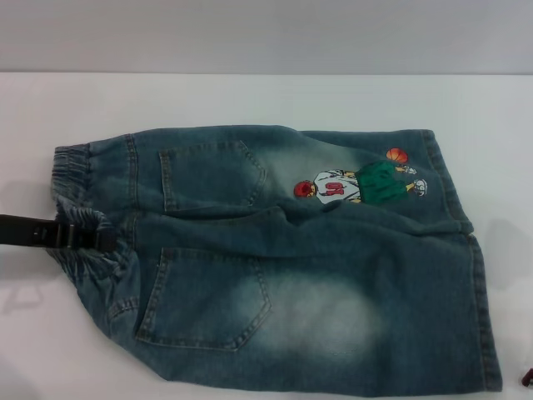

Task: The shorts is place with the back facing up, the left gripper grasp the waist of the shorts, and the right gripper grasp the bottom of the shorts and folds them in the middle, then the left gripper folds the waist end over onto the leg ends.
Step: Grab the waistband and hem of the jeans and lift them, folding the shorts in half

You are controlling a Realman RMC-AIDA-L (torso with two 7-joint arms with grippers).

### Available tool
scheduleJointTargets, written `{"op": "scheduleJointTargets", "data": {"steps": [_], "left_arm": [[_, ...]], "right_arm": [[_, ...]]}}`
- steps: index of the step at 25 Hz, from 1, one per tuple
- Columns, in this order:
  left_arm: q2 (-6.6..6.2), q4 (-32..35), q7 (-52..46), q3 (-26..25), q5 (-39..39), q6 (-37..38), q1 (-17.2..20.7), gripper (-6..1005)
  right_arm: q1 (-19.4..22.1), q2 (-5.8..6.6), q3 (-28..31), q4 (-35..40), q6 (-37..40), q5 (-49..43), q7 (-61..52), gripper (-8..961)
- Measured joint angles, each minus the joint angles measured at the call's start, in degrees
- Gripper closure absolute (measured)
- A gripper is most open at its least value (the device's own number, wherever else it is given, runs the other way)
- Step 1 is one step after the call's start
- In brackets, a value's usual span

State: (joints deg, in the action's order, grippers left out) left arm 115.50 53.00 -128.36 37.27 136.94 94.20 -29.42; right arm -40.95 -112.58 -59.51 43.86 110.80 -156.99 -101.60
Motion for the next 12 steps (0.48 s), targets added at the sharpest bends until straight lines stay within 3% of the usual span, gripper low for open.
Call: {"op": "scheduleJointTargets", "data": {"steps": [12], "left_arm": [[-0.11,0.00,-0.32,-0.01,-0.01,-0.34,-0.03,924]], "right_arm": [[-0.87,-0.64,-0.12,0.02,-0.77,-0.04,-0.01,210]]}}
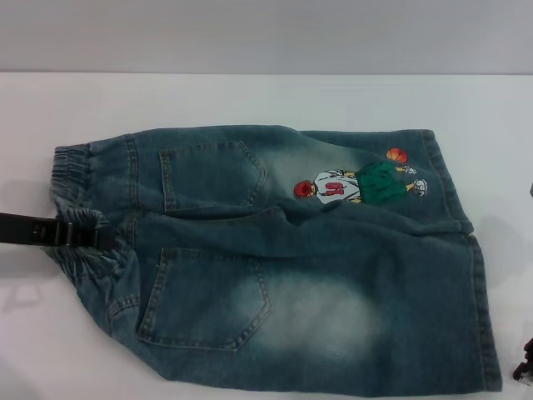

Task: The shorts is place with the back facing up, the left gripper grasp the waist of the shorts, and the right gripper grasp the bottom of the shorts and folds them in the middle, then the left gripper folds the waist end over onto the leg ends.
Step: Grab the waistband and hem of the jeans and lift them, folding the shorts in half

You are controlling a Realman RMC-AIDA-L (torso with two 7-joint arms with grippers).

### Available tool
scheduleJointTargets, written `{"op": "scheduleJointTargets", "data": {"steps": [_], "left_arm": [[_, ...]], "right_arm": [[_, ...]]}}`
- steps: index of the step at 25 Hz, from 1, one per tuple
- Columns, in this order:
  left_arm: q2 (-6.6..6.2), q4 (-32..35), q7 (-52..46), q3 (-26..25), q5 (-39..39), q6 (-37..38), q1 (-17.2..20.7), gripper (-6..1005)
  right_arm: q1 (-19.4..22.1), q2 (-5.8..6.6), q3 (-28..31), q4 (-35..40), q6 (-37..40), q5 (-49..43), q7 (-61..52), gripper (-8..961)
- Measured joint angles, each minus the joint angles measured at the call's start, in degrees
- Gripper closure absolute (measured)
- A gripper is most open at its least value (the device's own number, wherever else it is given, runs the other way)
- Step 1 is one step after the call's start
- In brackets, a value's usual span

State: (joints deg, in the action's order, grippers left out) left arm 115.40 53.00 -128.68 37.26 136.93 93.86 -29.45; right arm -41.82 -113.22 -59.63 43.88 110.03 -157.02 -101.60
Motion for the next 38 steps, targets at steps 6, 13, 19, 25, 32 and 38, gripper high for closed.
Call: {"op": "scheduleJointTargets", "data": {"steps": [6,13,19,25,32,38], "left_arm": [[-0.24,0.03,-0.32,0.00,0.00,0.00,-0.20,922],[-0.39,0.19,-0.68,0.00,0.00,-0.15,-0.66,919],[-0.53,0.01,-0.69,0.00,0.00,-0.17,-1.14,917],[-0.60,0.07,-0.80,0.00,0.00,-0.17,-1.32,915],[-0.62,0.08,-0.87,0.00,0.00,-0.18,-1.49,912],[-0.51,0.00,-0.79,0.15,0.04,-0.55,-1.48,910]], "right_arm": [[-0.37,-0.22,-0.32,-0.13,-0.03,-0.26,-0.04,211],[-0.57,-0.88,-0.68,-0.25,-0.83,-1.42,-0.14,209],[-0.64,-1.20,-0.69,-0.29,-0.95,-1.50,-0.18,208],[-0.55,-1.65,-0.66,-0.29,-0.89,-1.55,-0.35,209],[-0.44,-1.81,-0.66,-0.18,-1.14,-1.55,-0.35,211],[-0.31,-1.94,-0.62,0.03,-2.08,-1.49,-0.31,209]]}}
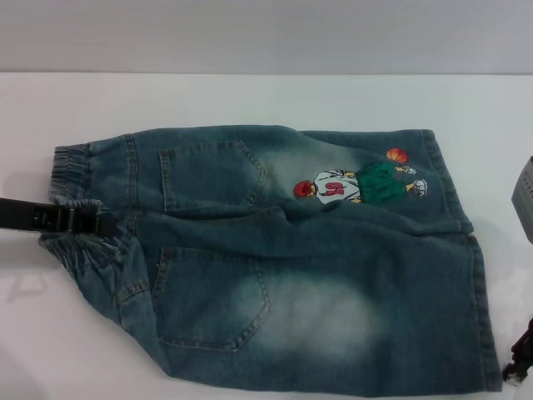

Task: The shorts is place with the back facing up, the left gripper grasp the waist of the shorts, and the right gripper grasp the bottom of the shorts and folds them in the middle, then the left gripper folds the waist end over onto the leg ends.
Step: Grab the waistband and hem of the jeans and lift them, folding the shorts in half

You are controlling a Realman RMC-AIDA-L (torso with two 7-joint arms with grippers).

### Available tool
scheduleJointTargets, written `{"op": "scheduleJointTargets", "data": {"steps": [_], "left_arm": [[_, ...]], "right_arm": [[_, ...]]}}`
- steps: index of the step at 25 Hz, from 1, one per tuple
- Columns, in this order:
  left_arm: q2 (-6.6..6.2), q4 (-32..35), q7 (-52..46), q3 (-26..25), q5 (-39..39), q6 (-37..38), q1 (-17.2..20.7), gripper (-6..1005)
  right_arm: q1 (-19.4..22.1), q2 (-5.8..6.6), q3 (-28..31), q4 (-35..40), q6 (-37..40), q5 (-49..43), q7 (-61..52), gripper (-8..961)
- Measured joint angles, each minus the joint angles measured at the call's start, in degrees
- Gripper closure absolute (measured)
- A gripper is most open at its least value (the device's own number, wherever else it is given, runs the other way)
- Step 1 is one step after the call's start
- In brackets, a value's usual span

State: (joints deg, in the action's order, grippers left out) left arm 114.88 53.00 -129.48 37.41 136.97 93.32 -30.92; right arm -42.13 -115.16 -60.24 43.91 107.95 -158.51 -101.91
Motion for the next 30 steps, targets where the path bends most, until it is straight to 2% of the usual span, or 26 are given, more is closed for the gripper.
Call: {"op": "scheduleJointTargets", "data": {"steps": [12,30], "left_arm": [[0.31,0.00,0.19,0.03,0.06,-0.21,0.05,906],[0.63,-0.30,0.63,0.64,0.05,-0.49,0.23,900]], "right_arm": [[-0.31,-0.01,0.60,1.50,-0.25,1.09,1.22,209],[-0.76,-2.30,0.47,3.39,-0.19,1.37,1.94,208]]}}
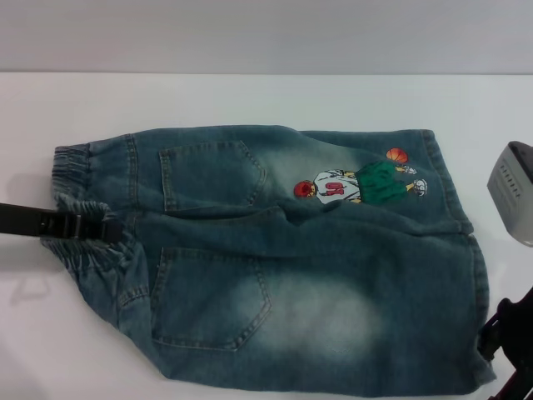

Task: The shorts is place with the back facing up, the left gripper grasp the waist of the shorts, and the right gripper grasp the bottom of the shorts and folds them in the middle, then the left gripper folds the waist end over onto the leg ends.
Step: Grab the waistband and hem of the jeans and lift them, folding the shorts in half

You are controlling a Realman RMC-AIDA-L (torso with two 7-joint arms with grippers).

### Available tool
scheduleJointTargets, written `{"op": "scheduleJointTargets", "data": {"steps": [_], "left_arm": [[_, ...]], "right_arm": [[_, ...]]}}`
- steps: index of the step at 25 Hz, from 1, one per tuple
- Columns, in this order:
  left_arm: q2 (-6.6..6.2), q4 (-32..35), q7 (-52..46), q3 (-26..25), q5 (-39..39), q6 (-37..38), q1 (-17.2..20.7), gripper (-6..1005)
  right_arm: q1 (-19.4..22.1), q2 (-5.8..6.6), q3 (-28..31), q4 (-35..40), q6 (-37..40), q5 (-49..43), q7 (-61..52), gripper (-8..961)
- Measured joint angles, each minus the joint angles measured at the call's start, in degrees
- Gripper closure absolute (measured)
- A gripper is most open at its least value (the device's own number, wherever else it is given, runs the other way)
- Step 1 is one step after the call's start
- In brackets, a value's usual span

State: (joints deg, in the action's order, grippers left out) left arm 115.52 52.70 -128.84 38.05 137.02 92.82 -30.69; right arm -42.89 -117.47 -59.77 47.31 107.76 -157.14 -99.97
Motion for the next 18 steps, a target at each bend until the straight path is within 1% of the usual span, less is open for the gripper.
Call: {"op": "scheduleJointTargets", "data": {"steps": [6,18], "left_arm": [[0.05,-0.57,0.13,0.00,0.00,-0.47,0.27,897],[0.05,-0.58,0.17,0.09,0.00,-0.51,0.55,893]], "right_arm": [[-0.08,-0.72,-0.36,0.26,-0.41,0.73,0.11,209],[0.04,-0.74,-0.30,0.35,-1.55,2.16,1.64,316]]}}
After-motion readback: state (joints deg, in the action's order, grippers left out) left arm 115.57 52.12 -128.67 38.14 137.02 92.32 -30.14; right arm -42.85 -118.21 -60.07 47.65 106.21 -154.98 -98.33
